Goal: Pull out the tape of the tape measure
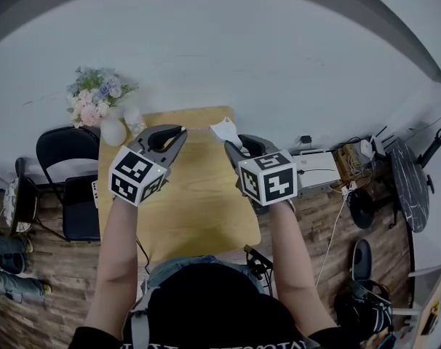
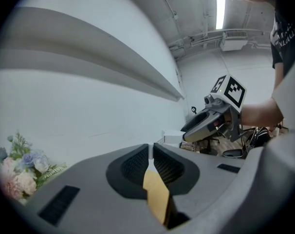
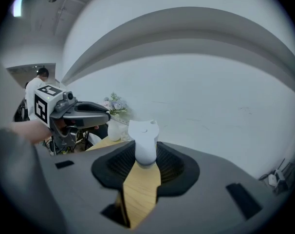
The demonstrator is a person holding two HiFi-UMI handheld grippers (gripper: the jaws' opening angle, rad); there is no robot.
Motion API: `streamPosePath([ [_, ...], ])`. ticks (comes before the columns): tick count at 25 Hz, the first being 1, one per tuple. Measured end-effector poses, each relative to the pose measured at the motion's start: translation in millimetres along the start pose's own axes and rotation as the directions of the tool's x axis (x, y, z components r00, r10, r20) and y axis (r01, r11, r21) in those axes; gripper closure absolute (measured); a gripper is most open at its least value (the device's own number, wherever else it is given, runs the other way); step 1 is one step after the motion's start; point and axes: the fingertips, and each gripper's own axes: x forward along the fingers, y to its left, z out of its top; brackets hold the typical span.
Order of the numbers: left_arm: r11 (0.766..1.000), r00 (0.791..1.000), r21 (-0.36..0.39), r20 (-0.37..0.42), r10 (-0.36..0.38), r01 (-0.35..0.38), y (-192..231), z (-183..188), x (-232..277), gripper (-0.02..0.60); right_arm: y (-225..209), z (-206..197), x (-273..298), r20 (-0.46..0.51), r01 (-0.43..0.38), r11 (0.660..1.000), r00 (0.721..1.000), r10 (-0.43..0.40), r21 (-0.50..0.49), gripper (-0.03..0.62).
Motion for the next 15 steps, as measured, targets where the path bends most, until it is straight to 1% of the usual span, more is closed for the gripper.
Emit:
streamPosePath([
  [2, 0.999, 0.999, -0.005, -0.001, 0.036, -0.036, 9.0, -2.2, -4.2, 0.54, -5.2, -0.1, 1.3, -0.006, 0.041, 0.999, 0.999, -0.041, -0.002, 0.45],
  [5, 0.994, 0.995, -0.046, 0.011, 0.1, -0.1, 30.0, -4.6, -18.1, 0.54, -25.6, -2.8, -3.3, -0.011, 0.1, 0.994, 0.995, -0.099, 0.046, 0.45],
  [8, 0.987, 0.989, -0.077, 0.029, 0.142, -0.14, 50.0, -4.2, -34.6, 0.54, -40.0, -2.3, -10.3, -0.005, 0.115, 0.991, 0.993, -0.115, 0.073, 0.45],
  [10, 0.983, 0.985, -0.071, 0.029, 0.173, -0.17, 59.5, -4.2, -40.5, 0.54, -44.8, -1.6, -11.7, -0.008, 0.14, 0.988, 0.99, -0.14, 0.06, 0.45],
  [13, 0.98, 0.981, -0.06, 0.024, 0.191, -0.189, 66.1, -5.5, -44.8, 0.54, -47.0, -1.5, -11.9, -0.01, 0.148, 0.987, 0.989, -0.148, 0.065, 0.45],
  [15, 0.976, 0.977, -0.051, 0.019, 0.211, -0.21, 69.9, -6.7, -46.1, 0.54, -49.0, -1.4, -11.6, -0.018, 0.172, 0.984, 0.985, -0.172, 0.051, 0.45],
])
